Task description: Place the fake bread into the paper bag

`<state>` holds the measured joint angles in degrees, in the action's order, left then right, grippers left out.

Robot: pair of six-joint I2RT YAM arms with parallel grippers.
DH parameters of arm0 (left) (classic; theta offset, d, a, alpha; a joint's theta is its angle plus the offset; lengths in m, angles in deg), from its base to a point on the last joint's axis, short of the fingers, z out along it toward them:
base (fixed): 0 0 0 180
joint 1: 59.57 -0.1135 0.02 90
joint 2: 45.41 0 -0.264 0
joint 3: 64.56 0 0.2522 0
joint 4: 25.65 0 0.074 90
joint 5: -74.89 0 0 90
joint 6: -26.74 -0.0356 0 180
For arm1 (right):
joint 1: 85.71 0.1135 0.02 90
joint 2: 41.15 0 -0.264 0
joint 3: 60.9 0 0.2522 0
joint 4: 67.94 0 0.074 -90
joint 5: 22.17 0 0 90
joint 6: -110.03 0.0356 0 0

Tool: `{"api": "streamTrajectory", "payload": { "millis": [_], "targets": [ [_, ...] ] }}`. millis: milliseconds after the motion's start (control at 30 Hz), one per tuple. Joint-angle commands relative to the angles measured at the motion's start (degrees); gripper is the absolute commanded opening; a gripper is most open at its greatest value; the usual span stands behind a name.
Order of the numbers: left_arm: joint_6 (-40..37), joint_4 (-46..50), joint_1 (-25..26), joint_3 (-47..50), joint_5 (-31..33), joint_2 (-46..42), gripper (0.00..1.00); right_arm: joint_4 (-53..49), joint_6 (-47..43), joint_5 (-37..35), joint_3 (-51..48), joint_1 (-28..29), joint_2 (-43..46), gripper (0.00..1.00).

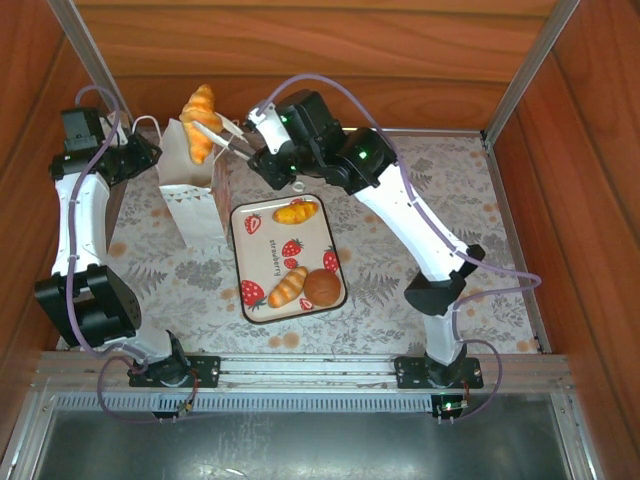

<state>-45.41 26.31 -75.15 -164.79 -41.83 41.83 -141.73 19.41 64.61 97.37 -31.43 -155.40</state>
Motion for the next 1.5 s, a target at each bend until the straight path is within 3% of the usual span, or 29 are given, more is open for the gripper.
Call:
{"api": "streamTrajectory", "payload": {
  "millis": [0, 433, 633, 1000, 1233, 1467],
  "targets": [
    [0.3, -0.8, 0.3, -1.4, -0.8, 1.0, 0.32, 6.0, -3.4, -0.8, 2.4, -0.3, -1.3, 0.39],
    [0.6, -1.5, 0.3, -1.7, -2.4, 2.6, 0.14, 6.9, -7.2, -1.2, 5.2, 0.0, -9.6, 0.39],
    [-0.3, -1.8, 0.5, -1.5, -2.5, 2.1, 0.01, 3.3, -9.0, -2.0, 6.4, 0.4, -11.6, 0.39],
    [-4.7, -1.9, 4.1, 0.1, 9.7, -0.9, 0.00, -2.8, -13.0, -7.1, 6.4, 2.1, -12.5, 0.40],
    [-5.6, -1.8, 5.3, 0.2, 11.5, -1.1, 0.00, -4.1, -13.7, -9.5, 6.4, 2.4, -12.5, 0.43],
    [-5.8, -1.8, 5.8, 0.1, 11.4, -1.3, 0.00, -4.0, -14.4, -11.6, 6.5, 2.8, -12.7, 0.57]
  ]
}}
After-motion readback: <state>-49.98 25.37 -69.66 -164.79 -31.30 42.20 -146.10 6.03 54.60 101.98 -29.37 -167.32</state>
